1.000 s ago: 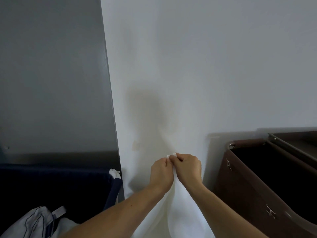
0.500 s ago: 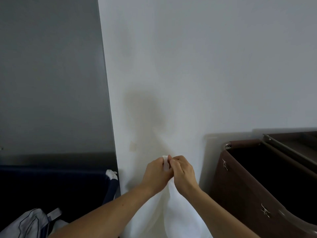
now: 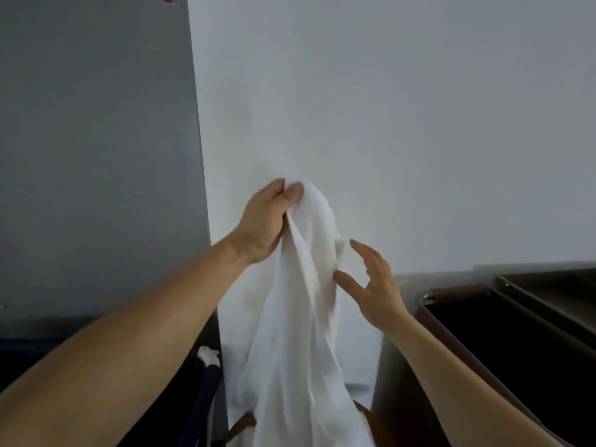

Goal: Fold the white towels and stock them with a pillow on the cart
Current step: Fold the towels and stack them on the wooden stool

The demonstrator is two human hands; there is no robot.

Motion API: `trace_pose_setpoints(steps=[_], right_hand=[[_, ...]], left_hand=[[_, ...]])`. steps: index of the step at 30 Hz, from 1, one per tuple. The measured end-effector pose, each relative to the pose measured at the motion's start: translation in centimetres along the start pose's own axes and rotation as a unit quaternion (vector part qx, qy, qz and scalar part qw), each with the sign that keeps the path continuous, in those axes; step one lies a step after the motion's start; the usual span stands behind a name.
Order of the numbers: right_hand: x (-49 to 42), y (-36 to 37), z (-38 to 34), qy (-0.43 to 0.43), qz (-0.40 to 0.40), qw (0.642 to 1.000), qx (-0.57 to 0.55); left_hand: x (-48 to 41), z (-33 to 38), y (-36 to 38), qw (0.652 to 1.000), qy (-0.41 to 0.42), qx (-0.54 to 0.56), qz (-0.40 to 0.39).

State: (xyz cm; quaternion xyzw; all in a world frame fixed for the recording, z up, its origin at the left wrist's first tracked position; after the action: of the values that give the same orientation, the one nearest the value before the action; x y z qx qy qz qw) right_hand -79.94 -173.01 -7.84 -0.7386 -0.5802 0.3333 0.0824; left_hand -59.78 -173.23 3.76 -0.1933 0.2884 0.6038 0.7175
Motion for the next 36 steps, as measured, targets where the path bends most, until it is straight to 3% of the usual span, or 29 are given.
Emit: trace_pose_setpoints(steps=[4, 8, 10, 15, 21, 24, 26, 29, 32, 33, 34, 36], right_hand=[[-0.9, -2.4, -2.1, -0.042, 0.062, 0.997, -0.028], [-0.8, -3.6, -2.1, -0.050, 0.114, 0.992, -0.017], [-1.2, -3.8, -1.1, -0.030, 0.080, 0.996, 0.036], [0.2, -1.9, 3.3, 0.081, -0.144, 0.978, 0.127], [2.3, -1.0, 6.8, 0.070, -0.186, 0.970, 0.139], [2.7, -2.0, 5.8, 0.075, -0.207, 0.966, 0.135], [2.6, -3.0, 4.4, 0.038, -0.210, 0.957, 0.199], [2.9, -3.8, 2.6, -0.017, -0.252, 0.910, 0.328], [3.4, -2.5, 2.7, -0.027, -0.314, 0.850, 0.423], [3.4, -1.9, 3.1, -0.030, -0.317, 0.844, 0.431], [3.4, -1.4, 3.5, -0.032, -0.312, 0.852, 0.420], [3.1, -1.0, 4.1, -0.003, -0.285, 0.904, 0.320]], left_hand=[[-5.1, 4.4, -1.5, 0.994, 0.022, 0.103, -0.035], [-6.0, 2.9, -3.5, 0.993, 0.001, 0.070, -0.091], [-5.1, 1.2, -3.9, 0.995, -0.010, 0.053, -0.084], [-2.7, -3.0, -4.9, 0.999, -0.040, 0.017, 0.032], [-3.0, -5.1, -7.4, 0.984, -0.037, -0.048, 0.170], [-3.6, -5.7, -9.1, 0.984, -0.037, -0.097, 0.147], [-3.6, -6.1, -10.4, 0.981, -0.041, -0.150, 0.118], [-2.6, -6.6, -12.0, 0.977, -0.053, -0.187, 0.087], [-1.8, -6.9, -12.0, 0.984, -0.064, -0.154, 0.055], [-1.6, -6.8, -11.7, 0.986, -0.066, -0.141, 0.051], [-1.5, -6.7, -11.6, 0.988, -0.064, -0.130, 0.057], [-1.4, -6.3, -11.9, 0.986, -0.060, -0.128, 0.093]])
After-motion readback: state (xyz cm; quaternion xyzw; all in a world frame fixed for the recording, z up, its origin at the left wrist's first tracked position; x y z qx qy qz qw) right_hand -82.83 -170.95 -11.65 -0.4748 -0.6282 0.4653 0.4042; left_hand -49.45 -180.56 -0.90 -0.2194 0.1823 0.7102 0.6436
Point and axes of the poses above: each hand's wrist, its own x-axis away from the middle knuckle, its own y-axis out of the palm, z = x × y, the point moved 2 cm from there along -x, towards the middle knuckle, and after that the axes turned 11 degrees about y, right-handed, at the moved point
